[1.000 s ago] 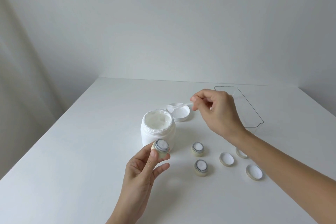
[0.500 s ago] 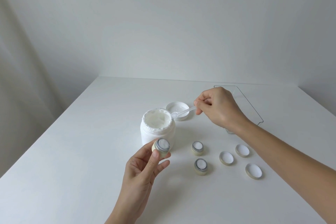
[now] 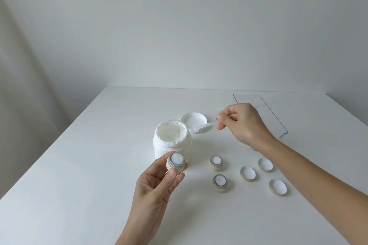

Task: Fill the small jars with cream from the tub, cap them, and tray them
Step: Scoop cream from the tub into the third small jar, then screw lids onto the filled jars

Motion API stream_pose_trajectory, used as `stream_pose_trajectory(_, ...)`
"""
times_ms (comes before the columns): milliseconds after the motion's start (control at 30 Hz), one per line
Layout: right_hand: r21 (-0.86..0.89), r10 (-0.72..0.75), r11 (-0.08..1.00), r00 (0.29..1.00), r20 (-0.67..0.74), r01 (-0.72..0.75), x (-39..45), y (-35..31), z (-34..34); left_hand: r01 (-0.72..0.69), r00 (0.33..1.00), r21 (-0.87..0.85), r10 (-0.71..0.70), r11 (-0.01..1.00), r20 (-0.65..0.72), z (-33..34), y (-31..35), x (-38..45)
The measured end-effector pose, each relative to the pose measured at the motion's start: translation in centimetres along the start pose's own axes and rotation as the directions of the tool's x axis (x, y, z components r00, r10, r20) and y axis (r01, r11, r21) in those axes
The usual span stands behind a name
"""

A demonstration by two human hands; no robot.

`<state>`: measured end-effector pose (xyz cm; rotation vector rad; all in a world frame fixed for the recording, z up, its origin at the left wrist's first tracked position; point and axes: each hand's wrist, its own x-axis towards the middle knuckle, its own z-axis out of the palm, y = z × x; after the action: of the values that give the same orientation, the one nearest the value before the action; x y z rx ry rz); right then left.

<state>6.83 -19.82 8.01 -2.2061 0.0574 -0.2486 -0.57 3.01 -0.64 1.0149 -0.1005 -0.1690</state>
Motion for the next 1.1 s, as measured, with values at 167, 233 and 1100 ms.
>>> stream_pose_trajectory(167, 0.151, 0.019, 0.988, 0.997, -0.076, -0.008, -0.5, 0.7, -1.0, -0.008, 1.000, -0.039, 0.008, 0.999, 0.012, -0.1, 0.0, 0.1)
stream_pose_trajectory(233, 0.165, 0.039, 0.986, 0.993, -0.107, -0.021, -0.2, 1.1, -0.7, -0.016, 1.000, -0.054, 0.016, 0.998, 0.008, -0.2, -0.2, 0.1)
stream_pose_trajectory(1100, -0.176, 0.079, 0.981, 0.997, -0.007, -0.079, -3.7, 5.6, -5.4, -0.022, 1.000, -0.049, 0.021, 0.999, -0.010, -0.1, -1.3, 0.4)
